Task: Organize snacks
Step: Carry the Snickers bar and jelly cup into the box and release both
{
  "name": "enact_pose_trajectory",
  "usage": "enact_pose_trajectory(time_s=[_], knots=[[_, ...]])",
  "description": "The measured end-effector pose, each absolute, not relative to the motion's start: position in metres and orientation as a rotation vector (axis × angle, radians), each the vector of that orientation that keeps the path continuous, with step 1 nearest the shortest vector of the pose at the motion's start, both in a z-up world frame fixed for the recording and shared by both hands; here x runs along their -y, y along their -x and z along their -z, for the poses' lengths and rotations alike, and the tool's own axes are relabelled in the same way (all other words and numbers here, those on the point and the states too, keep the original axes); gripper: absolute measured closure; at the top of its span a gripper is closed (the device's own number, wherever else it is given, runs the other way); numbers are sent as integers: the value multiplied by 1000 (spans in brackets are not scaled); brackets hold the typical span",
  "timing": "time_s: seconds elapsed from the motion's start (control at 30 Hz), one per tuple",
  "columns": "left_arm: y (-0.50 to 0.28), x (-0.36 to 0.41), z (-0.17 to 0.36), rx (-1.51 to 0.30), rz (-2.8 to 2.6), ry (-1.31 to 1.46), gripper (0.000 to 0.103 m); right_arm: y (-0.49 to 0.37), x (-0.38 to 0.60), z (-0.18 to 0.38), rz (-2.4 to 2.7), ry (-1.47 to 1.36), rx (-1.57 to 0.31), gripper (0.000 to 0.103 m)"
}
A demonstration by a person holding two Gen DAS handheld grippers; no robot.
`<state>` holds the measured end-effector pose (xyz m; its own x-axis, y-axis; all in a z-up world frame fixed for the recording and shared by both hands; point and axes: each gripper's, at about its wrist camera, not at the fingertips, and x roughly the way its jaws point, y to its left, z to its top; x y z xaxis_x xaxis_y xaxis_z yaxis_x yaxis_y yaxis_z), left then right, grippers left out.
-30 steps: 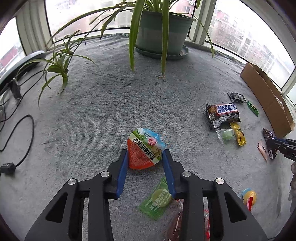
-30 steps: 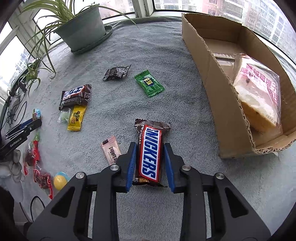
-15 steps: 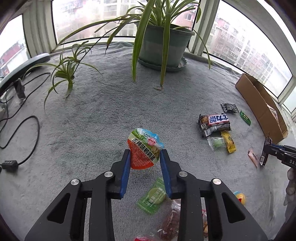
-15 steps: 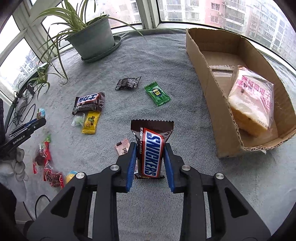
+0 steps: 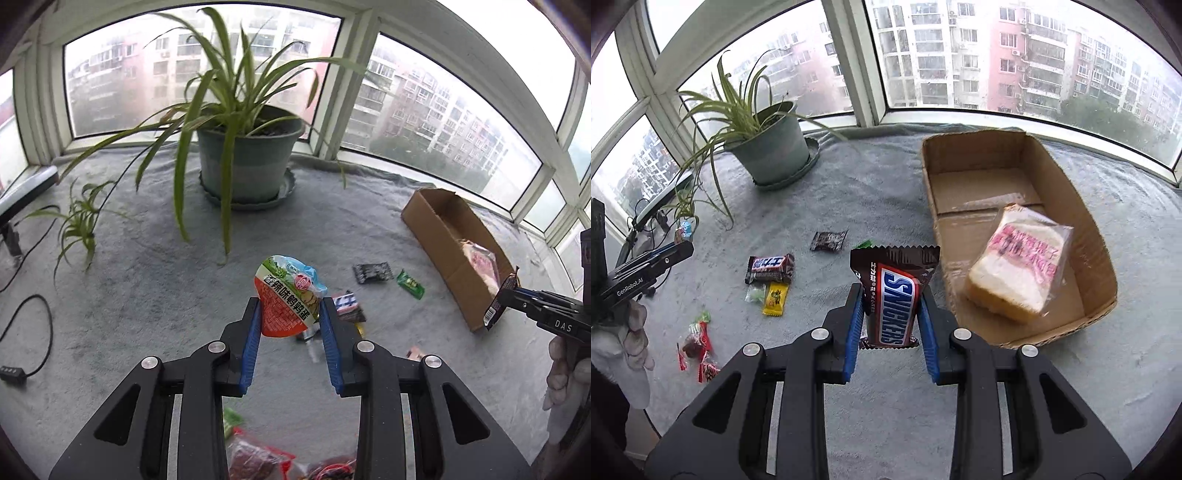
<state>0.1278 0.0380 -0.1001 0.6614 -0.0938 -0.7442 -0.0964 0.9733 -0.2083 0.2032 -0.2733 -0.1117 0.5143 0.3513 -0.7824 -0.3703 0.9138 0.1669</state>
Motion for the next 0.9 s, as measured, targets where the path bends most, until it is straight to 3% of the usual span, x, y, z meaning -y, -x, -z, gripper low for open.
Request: enact_pose_trajectory(time_s=[0.33,0.9], knots=[[-178,28,70,-788,104,213,73,-254,317,98,-360,-3,-898,73],[-265,158,80,-841,286,159,73,-333,347,128,-313,-34,-952,73]])
